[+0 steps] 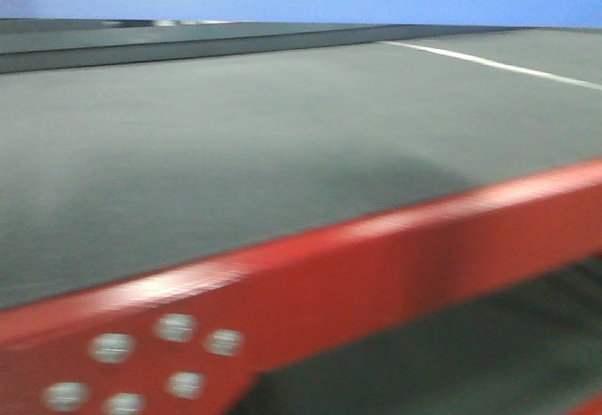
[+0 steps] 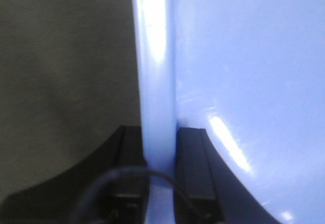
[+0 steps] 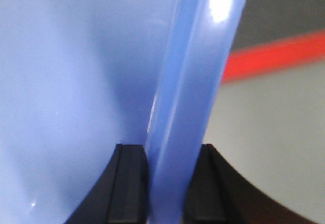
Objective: Grab blue tray and place on right shelf
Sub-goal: 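Hold the tray raised while the base drives to the shelving rack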
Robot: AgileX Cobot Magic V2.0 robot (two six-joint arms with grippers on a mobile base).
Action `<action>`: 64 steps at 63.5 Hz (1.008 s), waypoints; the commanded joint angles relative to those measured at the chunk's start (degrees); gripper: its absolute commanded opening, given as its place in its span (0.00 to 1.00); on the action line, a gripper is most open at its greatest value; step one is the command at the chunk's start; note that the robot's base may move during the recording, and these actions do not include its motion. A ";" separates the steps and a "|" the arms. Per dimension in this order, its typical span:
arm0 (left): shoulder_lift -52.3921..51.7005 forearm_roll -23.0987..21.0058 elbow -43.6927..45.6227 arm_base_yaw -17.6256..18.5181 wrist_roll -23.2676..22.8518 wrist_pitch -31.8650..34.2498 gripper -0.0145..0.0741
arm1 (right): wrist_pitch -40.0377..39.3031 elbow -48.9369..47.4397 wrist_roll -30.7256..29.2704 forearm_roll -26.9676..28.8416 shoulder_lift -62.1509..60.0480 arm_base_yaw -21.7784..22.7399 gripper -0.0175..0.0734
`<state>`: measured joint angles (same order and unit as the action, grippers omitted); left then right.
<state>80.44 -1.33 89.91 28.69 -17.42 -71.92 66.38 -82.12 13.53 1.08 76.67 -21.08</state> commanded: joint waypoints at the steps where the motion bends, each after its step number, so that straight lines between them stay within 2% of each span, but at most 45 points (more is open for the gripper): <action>1: -2.00 0.70 1.56 0.58 0.96 -4.70 0.11 | -1.26 -1.34 -2.05 -2.85 -1.82 -0.14 0.26; 64: -2.00 0.70 1.56 0.58 0.96 -4.70 0.11 | -1.23 -1.34 -2.05 -2.85 -1.82 -0.14 0.26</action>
<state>80.44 -1.54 89.91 28.69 -17.42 -71.92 66.61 -82.12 13.53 0.97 76.67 -21.08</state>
